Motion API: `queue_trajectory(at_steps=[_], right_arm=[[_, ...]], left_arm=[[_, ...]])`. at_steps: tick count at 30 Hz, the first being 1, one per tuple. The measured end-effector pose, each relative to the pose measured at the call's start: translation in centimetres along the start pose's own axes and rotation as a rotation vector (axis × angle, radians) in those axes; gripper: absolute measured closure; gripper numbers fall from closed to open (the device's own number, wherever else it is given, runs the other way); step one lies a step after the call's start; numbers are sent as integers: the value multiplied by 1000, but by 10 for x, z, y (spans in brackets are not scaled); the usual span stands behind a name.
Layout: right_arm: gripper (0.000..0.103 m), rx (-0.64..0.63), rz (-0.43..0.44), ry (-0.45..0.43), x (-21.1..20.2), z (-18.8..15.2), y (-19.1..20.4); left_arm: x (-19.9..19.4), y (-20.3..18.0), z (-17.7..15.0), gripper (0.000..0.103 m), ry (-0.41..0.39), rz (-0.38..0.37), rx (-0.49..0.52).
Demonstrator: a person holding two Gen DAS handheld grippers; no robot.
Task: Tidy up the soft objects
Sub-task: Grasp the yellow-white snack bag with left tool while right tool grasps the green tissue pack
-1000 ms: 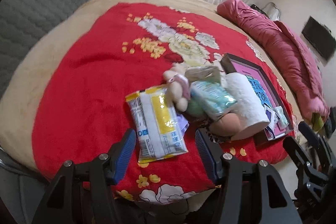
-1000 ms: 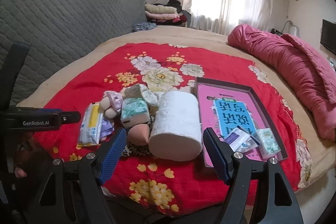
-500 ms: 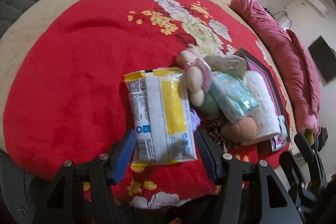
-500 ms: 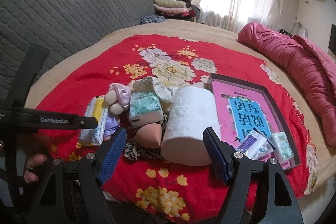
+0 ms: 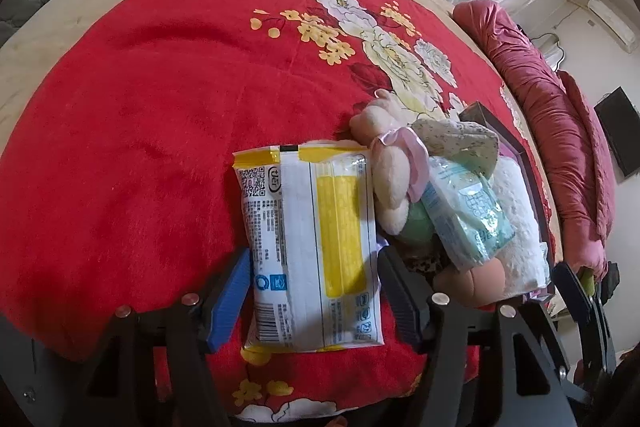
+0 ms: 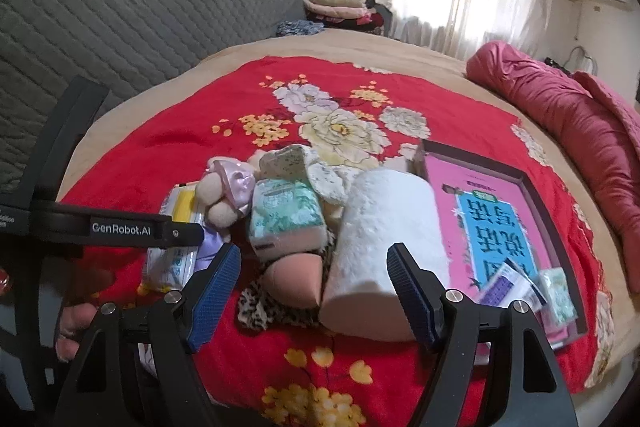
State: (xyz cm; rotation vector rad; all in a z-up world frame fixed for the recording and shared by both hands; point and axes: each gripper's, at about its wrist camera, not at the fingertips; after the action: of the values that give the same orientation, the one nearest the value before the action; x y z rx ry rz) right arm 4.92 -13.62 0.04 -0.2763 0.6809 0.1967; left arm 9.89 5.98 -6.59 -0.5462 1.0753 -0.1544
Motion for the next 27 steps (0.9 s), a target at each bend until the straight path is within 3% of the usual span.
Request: queue_trajectory(at_steps=[10, 19, 20, 23, 27], right_arm=[[26, -114, 2, 41, 44, 12, 18], [26, -200, -29, 53, 73, 20, 36], [28, -203, -23, 55, 75, 19, 36], [49, -211, -32, 49, 77, 17, 36], [52, -192, 1, 34, 72, 15, 30]], left_arm=[[6, 3, 0, 37, 1, 3, 35], [12, 17, -1, 35, 1, -65, -17], [13, 17, -1, 35, 0, -65, -13], [15, 17, 0, 34, 0, -69, -13], [17, 20, 0, 34, -5, -81, -17]])
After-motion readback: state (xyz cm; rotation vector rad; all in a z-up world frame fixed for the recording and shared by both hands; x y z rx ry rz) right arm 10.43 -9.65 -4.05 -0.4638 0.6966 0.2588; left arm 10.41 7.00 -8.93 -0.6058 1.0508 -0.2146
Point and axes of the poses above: each gripper's, at about its wrist camera, not at the fingertips, and x roughly the way its jaws point, y to its left, z to its top, and after that the axes turned 6 degrees about -z, right-handed
